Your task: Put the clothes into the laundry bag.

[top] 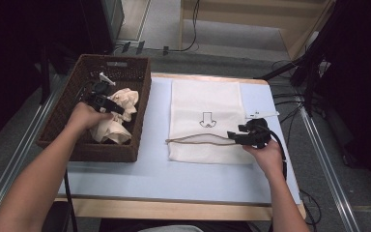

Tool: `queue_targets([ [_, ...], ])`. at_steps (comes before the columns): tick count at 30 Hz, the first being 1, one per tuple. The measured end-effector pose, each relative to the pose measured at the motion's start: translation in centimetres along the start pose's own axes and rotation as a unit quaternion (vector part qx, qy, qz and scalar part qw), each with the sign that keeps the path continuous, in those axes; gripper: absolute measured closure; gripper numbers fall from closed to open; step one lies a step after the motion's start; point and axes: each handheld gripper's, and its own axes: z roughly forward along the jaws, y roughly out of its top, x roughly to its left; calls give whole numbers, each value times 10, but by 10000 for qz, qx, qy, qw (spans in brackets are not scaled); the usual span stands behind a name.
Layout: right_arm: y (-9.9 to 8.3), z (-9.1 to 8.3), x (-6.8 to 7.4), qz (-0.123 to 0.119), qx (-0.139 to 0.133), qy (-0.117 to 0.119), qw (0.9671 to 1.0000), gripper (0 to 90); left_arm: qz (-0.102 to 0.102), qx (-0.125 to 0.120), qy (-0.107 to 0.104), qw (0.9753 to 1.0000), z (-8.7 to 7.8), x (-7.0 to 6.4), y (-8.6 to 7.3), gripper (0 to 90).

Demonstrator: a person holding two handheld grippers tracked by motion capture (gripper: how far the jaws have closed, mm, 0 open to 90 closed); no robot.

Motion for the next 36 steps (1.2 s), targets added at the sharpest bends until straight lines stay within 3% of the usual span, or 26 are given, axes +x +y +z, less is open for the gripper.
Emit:
queue_targets([
  [4,0,0,0,18,-9,13,10000,420,-89,-207,-77,9997,-19,6,4,567],
  [11,1,0,0,-17,-45,39,10000,421,49,-403,-150,9991,-48,4,10,559],
  [18,1,0,1,-15,-49,70,10000,425,75,-443,-296,9986,-68,0,17,559],
  [23,1,0,1,-3,-50,74,10000,427,312,-460,-316,9980,-89,-12,26,559],
  [29,2,0,1,2,-57,83,9999,429,633,-465,-580,9952,-112,-28,37,556],
  [30,2,-1,1,5,-64,86,9999,430,734,-479,-691,9937,-117,-32,39,556],
  [33,1,-1,1,20,-61,104,9999,432,904,-497,-735,9919,-123,-37,40,555],
  [34,2,-1,0,19,-70,126,9999,433,1042,-561,-809,9897,-129,-43,42,555],
  [36,2,-1,0,30,-67,130,9999,434,1080,-597,-865,9886,-131,-46,42,554],
])
